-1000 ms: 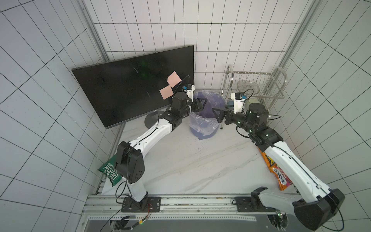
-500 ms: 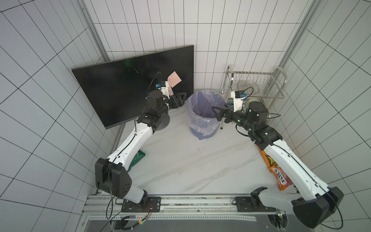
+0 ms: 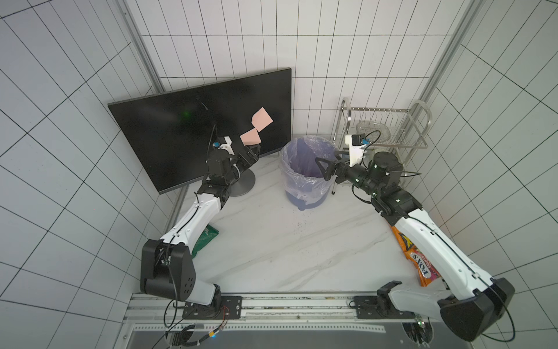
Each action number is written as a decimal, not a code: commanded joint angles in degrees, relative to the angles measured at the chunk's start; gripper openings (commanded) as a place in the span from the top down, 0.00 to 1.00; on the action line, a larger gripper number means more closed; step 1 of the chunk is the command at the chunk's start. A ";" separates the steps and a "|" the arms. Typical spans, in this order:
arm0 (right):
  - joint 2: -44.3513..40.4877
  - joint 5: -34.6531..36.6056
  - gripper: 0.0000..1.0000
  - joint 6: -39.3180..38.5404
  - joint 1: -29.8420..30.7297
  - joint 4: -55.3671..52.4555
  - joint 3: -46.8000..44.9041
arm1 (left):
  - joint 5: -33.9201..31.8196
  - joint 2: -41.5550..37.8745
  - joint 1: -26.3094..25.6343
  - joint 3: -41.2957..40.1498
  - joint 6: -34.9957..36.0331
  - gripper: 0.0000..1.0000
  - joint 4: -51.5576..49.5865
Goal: Remove the sticky note from the monitor
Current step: Tear off the sticky note from the monitor.
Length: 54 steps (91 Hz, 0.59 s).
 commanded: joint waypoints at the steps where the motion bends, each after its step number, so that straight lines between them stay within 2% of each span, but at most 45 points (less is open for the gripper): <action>1: 0.64 -0.43 0.01 -0.61 0.78 2.05 1.21 | -2.41 1.70 -0.19 -1.52 -4.60 0.02 5.90; 21: 0.54 0.13 0.01 -0.57 0.89 1.53 1.27 | -5.92 4.53 -0.76 -1.41 -7.40 0.03 7.87; 54: -0.29 0.85 0.01 -0.70 0.83 0.93 0.58 | -17.71 8.47 -4.05 -1.69 -8.27 0.10 13.71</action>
